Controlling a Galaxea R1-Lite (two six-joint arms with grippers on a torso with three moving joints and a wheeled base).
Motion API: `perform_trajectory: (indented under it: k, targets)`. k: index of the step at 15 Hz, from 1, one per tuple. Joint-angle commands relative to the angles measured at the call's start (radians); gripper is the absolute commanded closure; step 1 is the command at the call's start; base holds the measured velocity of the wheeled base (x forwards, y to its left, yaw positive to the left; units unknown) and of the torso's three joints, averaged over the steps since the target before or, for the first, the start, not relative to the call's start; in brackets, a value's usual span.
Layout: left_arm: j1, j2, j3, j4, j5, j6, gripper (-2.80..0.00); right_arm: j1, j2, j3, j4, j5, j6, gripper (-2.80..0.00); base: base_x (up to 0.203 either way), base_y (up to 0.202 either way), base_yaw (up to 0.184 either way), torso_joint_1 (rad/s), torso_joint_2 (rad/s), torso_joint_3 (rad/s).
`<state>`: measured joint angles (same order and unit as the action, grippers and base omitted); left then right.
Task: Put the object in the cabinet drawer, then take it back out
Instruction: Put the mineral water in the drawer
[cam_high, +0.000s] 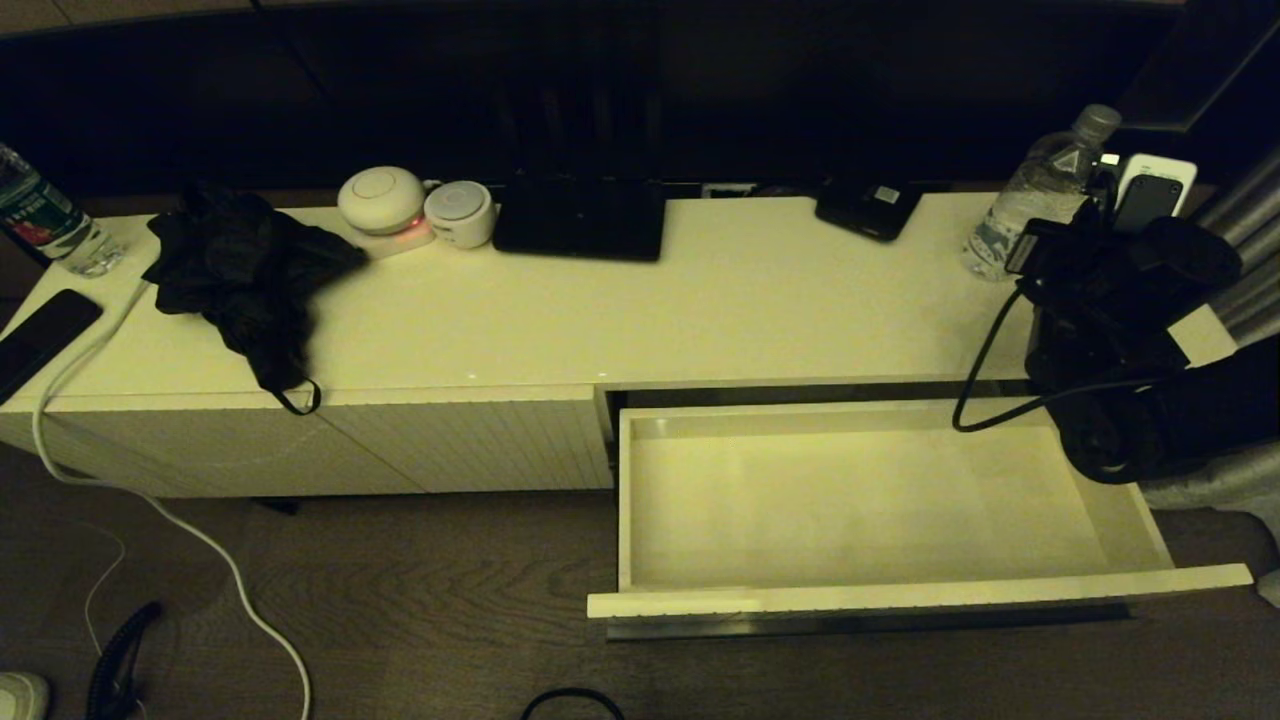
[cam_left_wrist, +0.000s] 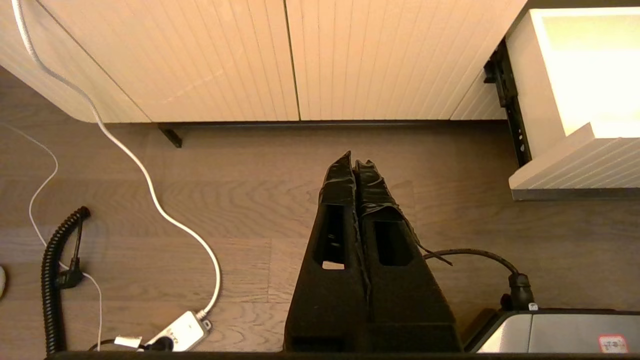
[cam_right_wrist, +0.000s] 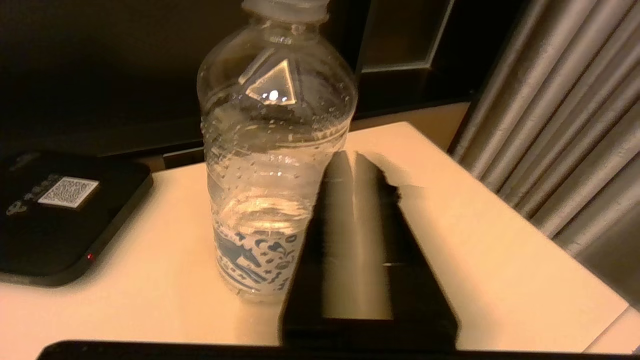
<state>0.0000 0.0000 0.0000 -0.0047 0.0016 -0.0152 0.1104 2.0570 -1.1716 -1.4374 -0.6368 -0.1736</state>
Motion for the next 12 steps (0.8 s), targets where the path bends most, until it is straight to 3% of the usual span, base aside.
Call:
perform_trajectory:
  k: [1, 12]
  targets:
    - [0.0, -0.002, 0.0, 0.0, 0.0, 0.0, 0.0, 0.0, -0.005, 0.01, -0.008, -0.001, -0.001, 0.0, 0.0, 0.0, 0.0, 0.0, 0.0, 0.0]
    - [0.0, -0.002, 0.001, -0.001, 0.0, 0.0, 0.0, 0.009, -0.043, 0.071, -0.006, -0.012, 0.003, 0.0, 0.0, 0.0, 0.0, 0.0, 0.0, 0.0]
